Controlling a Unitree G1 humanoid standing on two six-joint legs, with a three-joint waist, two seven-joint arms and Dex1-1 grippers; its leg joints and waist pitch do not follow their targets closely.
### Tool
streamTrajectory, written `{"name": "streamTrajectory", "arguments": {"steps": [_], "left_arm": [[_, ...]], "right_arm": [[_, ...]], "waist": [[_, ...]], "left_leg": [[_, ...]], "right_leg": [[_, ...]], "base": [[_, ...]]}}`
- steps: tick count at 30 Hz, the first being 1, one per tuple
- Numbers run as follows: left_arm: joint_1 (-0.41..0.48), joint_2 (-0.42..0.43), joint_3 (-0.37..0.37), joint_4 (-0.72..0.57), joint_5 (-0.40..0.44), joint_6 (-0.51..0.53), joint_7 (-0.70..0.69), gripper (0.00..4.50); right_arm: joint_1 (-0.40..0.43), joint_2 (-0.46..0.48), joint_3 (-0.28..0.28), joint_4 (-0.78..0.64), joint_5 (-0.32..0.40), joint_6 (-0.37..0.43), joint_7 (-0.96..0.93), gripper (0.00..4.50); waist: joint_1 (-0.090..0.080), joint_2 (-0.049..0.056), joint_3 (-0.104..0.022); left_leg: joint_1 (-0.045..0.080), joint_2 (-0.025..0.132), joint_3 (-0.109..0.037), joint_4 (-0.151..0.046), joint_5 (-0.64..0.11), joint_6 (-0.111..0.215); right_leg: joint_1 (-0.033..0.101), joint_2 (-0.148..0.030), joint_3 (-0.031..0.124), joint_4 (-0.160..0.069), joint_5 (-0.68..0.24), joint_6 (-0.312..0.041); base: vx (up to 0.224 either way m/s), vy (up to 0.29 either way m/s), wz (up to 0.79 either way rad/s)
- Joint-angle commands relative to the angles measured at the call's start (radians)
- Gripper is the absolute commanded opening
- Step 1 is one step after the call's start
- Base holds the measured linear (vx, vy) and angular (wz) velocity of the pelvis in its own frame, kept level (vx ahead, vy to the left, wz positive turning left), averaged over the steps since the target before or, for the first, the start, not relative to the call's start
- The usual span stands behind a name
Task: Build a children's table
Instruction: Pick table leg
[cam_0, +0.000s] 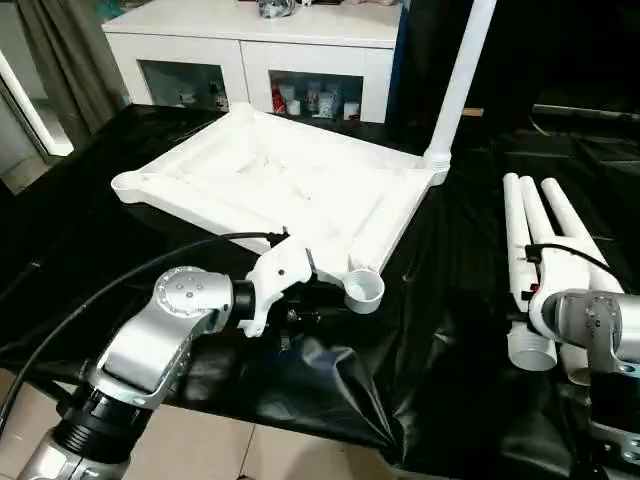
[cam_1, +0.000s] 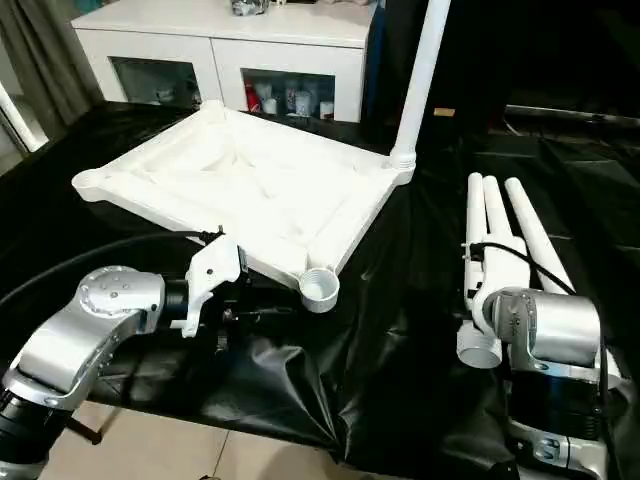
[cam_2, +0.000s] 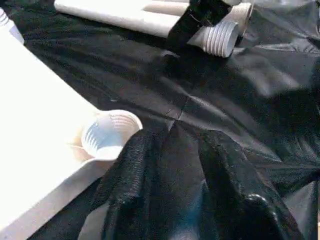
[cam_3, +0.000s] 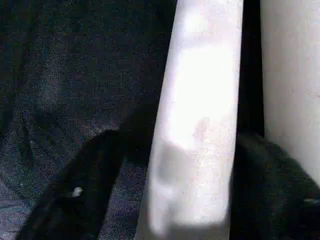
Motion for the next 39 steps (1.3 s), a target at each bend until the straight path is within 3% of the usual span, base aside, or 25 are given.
{"name": "streamTrajectory", "arguments": {"steps": [1, 7, 10, 13, 14, 19, 20, 25, 26, 29, 32, 34, 36, 38, 39], "left_arm": [[-0.013, 0.011, -0.002, -0.026, -0.019, 0.014, -0.003, 1.74], [-0.016, 0.021, -0.004, -0.033, -0.021, 0.017, -0.009, 1.74], [-0.026, 0.017, 0.005, -0.031, -0.021, 0.021, 0.003, 2.09], [-0.046, 0.000, 0.025, -0.007, -0.005, 0.008, 0.056, 2.13], [-0.054, -0.004, 0.033, 0.009, 0.009, -0.014, 0.081, 2.51], [-0.059, -0.013, 0.043, 0.024, 0.008, 0.020, 0.109, 2.56], [-0.062, -0.022, 0.053, 0.028, 0.007, 0.014, 0.122, 2.86], [-0.081, -0.059, 0.083, 0.079, 0.039, -0.081, 0.220, 3.11], [-0.084, -0.064, 0.087, 0.084, 0.038, -0.083, 0.229, 3.36], [-0.092, -0.103, 0.115, 0.106, 0.016, -0.104, 0.255, 3.65], [-0.111, -0.165, 0.149, 0.167, 0.031, -0.149, 0.358, 3.82], [-0.130, -0.196, 0.178, 0.195, -0.035, -0.109, 0.335, 3.93], [-0.134, -0.203, 0.185, 0.200, -0.052, -0.109, 0.325, 4.21], [-0.187, -0.288, 0.280, 0.256, -0.171, -0.100, 0.343, 4.25], [-0.188, -0.289, 0.281, 0.257, -0.173, -0.100, 0.343, 4.25]], "right_arm": [[-0.004, 0.006, -0.009, 0.012, 0.009, -0.006, -0.002, 3.17], [-0.011, 0.007, -0.012, 0.037, 0.010, -0.020, -0.003, 2.73], [-0.015, 0.014, -0.025, 0.055, 0.010, -0.028, -0.011, 2.40], [-0.018, 0.024, -0.044, 0.063, 0.010, -0.040, -0.022, 2.20], [-0.020, 0.026, -0.046, 0.066, 0.009, -0.045, -0.027, 2.02], [-0.022, 0.030, -0.054, 0.075, 0.009, -0.060, -0.033, 1.95], [-0.023, 0.033, -0.058, 0.076, 0.009, -0.063, -0.036, 1.93], [-0.017, 0.070, -0.101, 0.053, 0.007, -0.109, -0.071, 1.91], [-0.014, 0.073, -0.103, 0.049, 0.008, -0.119, -0.074, 1.91], [-0.005, 0.102, -0.130, 0.030, 0.017, -0.190, -0.091, 1.91], [0.004, 0.151, -0.170, 0.017, 0.045, -0.341, -0.104, 1.91], [0.003, 0.185, -0.193, -0.012, 0.064, -0.420, -0.113, 1.91], [0.003, 0.193, -0.198, -0.020, 0.069, -0.441, -0.115, 1.91], [0.014, 0.248, -0.204, -0.099, 0.119, -0.694, -0.071, 1.91], [0.014, 0.248, -0.204, -0.100, 0.119, -0.697, -0.070, 1.91]], "waist": [[0.003, -0.021, -0.062], [0.001, -0.025, -0.060], [0.001, -0.027, -0.059], [0.002, -0.030, -0.060], [0.001, -0.029, -0.059], [0.002, -0.031, -0.061], [0.002, -0.028, -0.061], [0.001, -0.023, -0.062], [0.001, -0.021, -0.062], [0.002, -0.022, -0.063], [-0.001, -0.014, -0.063], [0.002, -0.014, -0.066], [0.003, -0.013, -0.069], [0.006, -0.012, -0.071], [0.007, -0.013, -0.071]], "left_leg": [[0.010, 0.025, -0.012, -0.067, -0.154, -0.021], [0.012, 0.025, -0.012, -0.068, -0.181, -0.028], [0.014, 0.025, -0.011, -0.069, -0.194, -0.034], [0.014, 0.026, -0.012, -0.070, -0.195, -0.040], [0.013, 0.025, -0.012, -0.069, -0.198, -0.041], [0.013, 0.025, -0.012, -0.069, -0.188, -0.043], [0.014, 0.025, -0.011, -0.068, -0.190, -0.043], [0.013, 0.024, -0.014, -0.069, -0.201, -0.047], [0.013, 0.023, -0.013, -0.069, -0.208, -0.049], [0.014, 0.024, -0.013, -0.069, -0.213, -0.047], [0.014, 0.023, -0.011, -0.067, -0.232, -0.044], [0.011, 0.022, -0.013, -0.068, -0.207, -0.034], [0.009, 0.021, -0.013, -0.066, -0.187, -0.026], [0.007, 0.020, -0.009, -0.063, -0.171, -0.008], [0.005, 0.020, -0.010, -0.062, -0.162, 0.000]], "right_leg": [[0.043, -0.044, 0.048, -0.087, -0.280, -0.143], [0.041, -0.042, 0.048, -0.090, -0.305, -0.137], [0.039, -0.043, 0.049, -0.092, -0.321, -0.134], [0.040, -0.043, 0.048, -0.091, -0.311, -0.132], [0.040, -0.042, 0.048, -0.092, -0.307, -0.133], [0.041, -0.042, 0.049, -0.089, -0.288, -0.135], [0.041, -0.042, 0.049, -0.090, -0.283, -0.140], [0.044, -0.040, 0.048, -0.090, -0.262, -0.141], [0.044, -0.041, 0.047, -0.092, -0.264, -0.144], [0.043, -0.041, 0.047, -0.092, -0.262, -0.147], [0.041, -0.041, 0.047, -0.094, -0.244, -0.151], [0.046, -0.042, 0.046, -0.090, -0.226, -0.154], [0.047, -0.042, 0.045, -0.088, -0.212, -0.159], [0.048, -0.044, 0.046, -0.087, -0.186, -0.173], [0.050, -0.043, 0.044, -0.085, -0.176, -0.174]], "base": [[0.000, 0.000, 0.00], [0.000, 0.000, 0.00], [0.000, 0.000, 0.00], [0.000, 0.000, 0.00], [0.000, 0.000, 0.00], [0.000, 0.000, 0.00], [0.000, 0.000, 0.00], [0.000, 0.000, 0.00], [0.000, 0.000, 0.00], [0.000, 0.000, 0.00], [0.000, 0.000, 0.00], [0.000, 0.000, 0.00], [0.000, 0.000, 0.00], [0.000, 0.000, 0.00], [0.000, 0.000, 0.00]]}}
